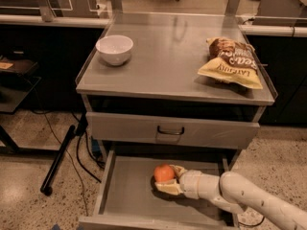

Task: Pick orange from middle drawer and place on counter

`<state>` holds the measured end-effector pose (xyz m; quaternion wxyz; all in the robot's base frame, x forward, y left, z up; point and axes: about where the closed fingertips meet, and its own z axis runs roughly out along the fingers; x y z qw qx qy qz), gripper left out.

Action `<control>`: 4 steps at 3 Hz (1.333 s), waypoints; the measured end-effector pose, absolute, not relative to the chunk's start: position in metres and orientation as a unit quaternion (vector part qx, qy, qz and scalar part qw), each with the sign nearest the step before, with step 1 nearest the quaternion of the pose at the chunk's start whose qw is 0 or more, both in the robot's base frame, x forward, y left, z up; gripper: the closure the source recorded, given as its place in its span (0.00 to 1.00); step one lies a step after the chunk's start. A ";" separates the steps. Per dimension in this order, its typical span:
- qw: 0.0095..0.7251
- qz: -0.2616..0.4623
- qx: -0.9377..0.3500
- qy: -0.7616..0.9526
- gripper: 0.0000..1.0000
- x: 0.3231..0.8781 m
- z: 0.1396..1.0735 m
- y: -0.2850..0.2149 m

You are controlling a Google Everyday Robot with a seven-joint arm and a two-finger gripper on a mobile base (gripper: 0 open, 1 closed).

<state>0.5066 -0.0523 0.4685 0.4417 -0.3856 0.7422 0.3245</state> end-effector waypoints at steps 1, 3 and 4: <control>0.476 0.297 -0.391 0.730 1.00 0.493 0.508 -0.059; 0.493 0.267 -0.411 0.719 1.00 0.483 0.552 -0.061; 0.517 0.270 -0.405 0.704 1.00 0.499 0.582 -0.057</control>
Offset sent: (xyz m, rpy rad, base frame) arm -0.0361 -0.0155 0.1328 -0.1107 -0.2329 -0.0330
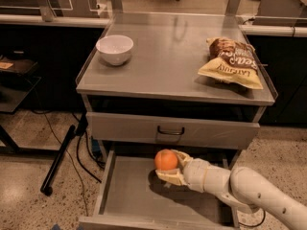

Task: Pick orange from middle drawer and place on counter

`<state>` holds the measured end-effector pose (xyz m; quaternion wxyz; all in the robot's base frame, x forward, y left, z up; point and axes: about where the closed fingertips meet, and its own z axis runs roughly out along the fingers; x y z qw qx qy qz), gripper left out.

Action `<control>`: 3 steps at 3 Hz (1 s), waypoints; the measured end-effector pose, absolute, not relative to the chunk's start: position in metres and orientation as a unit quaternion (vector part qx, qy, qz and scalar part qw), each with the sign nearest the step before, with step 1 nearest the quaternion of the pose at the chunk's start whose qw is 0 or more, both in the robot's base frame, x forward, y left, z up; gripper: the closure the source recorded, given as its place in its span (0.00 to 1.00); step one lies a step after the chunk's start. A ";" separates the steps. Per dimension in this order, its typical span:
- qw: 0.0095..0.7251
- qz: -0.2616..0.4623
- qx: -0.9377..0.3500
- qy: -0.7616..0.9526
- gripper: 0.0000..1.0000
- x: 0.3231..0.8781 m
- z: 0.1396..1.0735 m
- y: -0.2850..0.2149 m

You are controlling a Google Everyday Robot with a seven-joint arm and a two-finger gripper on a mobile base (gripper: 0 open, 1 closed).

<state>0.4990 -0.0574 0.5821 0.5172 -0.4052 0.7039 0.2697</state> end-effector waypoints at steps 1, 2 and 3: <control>0.539 0.257 -0.413 0.688 1.00 0.517 0.641 -0.058; 0.547 0.240 -0.431 0.676 1.00 0.525 0.687 -0.059; 0.547 0.237 -0.433 0.676 1.00 0.525 0.690 -0.058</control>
Offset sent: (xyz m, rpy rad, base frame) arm 0.0364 -0.0060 0.1606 -0.0664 -0.1656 0.0188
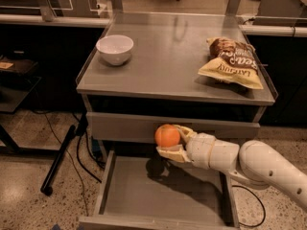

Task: Pick orange from middle drawer and place on counter

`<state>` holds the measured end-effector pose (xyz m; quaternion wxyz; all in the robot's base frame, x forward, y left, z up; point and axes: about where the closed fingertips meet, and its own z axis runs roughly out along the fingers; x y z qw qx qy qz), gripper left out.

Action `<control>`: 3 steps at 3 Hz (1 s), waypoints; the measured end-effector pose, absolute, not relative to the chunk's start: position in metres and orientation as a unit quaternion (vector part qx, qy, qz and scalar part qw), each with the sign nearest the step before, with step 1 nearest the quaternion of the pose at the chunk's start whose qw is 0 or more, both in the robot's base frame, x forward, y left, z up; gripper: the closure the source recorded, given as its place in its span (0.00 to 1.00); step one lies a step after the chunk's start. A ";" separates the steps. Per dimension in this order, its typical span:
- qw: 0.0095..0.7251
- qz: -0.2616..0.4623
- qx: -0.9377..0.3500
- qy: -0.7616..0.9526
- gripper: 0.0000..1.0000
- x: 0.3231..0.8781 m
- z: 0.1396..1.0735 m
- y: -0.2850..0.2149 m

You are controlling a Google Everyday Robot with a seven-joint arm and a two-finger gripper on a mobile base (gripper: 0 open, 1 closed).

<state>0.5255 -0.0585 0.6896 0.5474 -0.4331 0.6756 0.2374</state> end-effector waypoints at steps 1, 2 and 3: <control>0.554 0.232 -0.431 0.674 1.00 0.526 0.712 -0.064; 0.567 0.238 -0.427 0.663 1.00 0.524 0.745 -0.065; 0.580 0.232 -0.440 0.645 1.00 0.519 0.787 -0.061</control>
Offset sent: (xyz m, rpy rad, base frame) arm -0.0050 -0.0100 0.0981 0.0700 -0.0687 -0.0039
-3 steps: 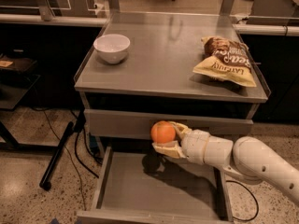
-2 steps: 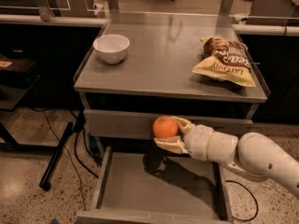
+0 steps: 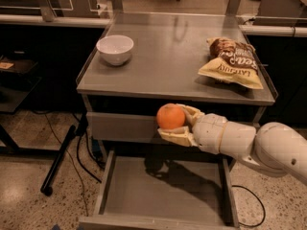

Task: Pick orange from middle drawer and place on counter

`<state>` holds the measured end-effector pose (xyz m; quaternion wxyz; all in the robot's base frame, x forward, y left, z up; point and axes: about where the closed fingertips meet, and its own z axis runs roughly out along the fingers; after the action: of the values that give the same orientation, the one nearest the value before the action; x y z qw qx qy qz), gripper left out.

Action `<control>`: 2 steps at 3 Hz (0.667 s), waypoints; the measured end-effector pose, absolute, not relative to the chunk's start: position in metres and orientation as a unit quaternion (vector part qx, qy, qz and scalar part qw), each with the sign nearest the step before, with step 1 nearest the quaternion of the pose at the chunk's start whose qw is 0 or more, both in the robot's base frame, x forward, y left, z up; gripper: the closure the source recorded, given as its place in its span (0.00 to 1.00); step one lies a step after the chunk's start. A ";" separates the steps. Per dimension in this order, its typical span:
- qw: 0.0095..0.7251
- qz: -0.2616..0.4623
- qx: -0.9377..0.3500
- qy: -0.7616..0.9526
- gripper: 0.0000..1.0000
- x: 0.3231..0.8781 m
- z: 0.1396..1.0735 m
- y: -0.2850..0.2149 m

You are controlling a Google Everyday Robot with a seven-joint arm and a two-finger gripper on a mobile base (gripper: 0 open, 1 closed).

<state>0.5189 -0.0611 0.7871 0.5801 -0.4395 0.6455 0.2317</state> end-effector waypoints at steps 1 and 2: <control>0.580 0.232 -0.440 0.645 1.00 0.519 0.787 -0.061; 0.600 0.230 -0.450 0.621 1.00 0.530 0.813 -0.056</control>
Offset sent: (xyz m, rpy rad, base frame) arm 0.0297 0.0092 0.0720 0.0429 -0.1670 0.0575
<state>0.5298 -0.0561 0.8134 0.5999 -0.4496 0.6206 0.2301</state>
